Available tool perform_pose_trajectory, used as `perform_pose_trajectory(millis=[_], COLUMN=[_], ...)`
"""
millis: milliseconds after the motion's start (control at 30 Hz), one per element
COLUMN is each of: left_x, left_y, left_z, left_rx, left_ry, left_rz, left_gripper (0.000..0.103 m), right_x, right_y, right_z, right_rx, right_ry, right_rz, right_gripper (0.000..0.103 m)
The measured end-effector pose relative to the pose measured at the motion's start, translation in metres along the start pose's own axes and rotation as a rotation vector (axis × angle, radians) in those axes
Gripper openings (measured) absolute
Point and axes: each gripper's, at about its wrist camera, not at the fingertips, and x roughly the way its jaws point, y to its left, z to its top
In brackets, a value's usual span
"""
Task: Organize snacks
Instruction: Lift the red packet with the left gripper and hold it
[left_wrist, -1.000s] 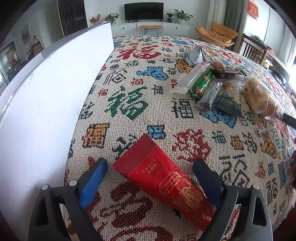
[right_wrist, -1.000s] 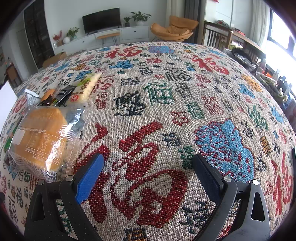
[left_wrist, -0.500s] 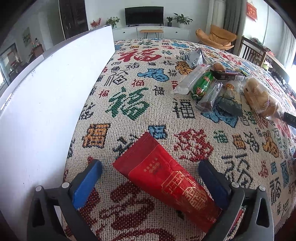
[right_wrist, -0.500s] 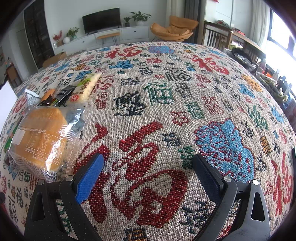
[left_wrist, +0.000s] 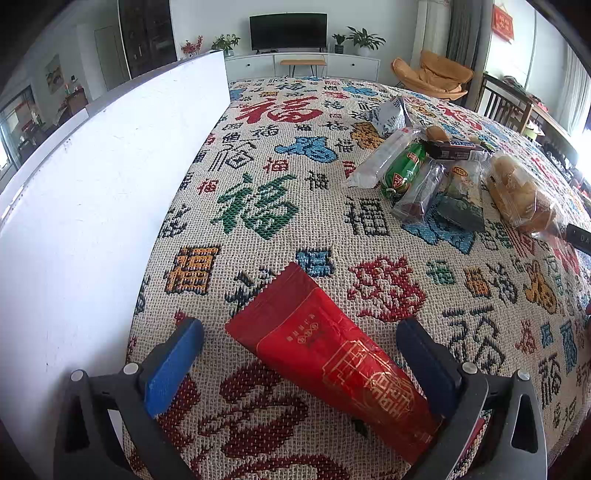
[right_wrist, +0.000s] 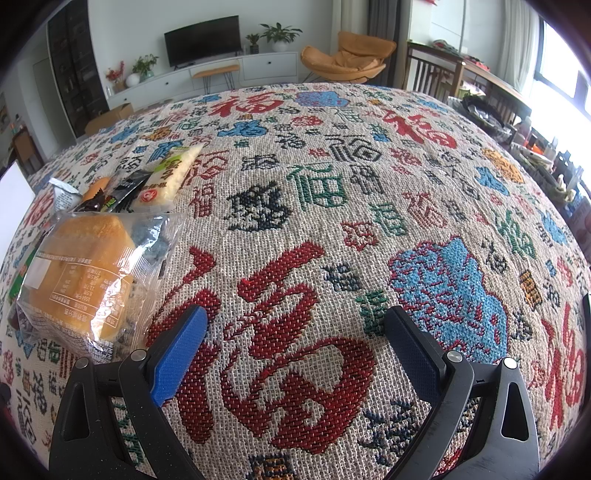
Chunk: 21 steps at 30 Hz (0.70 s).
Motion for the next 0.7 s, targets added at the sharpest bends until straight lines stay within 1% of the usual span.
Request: perform_pose_trajectory(millis=[700], left_x=[-0.0003], left_y=[0.0008], left_z=[0.0000], left_rx=[0.001], left_ry=[-0.001], left_rz=[0.001], left_gripper=[0.103], right_x=[0.0002], right_y=[0.0002], right_z=[0.0001], right_rx=[0.000], right_ry=[0.000], right_rz=[0.000], right_gripper=[0.099])
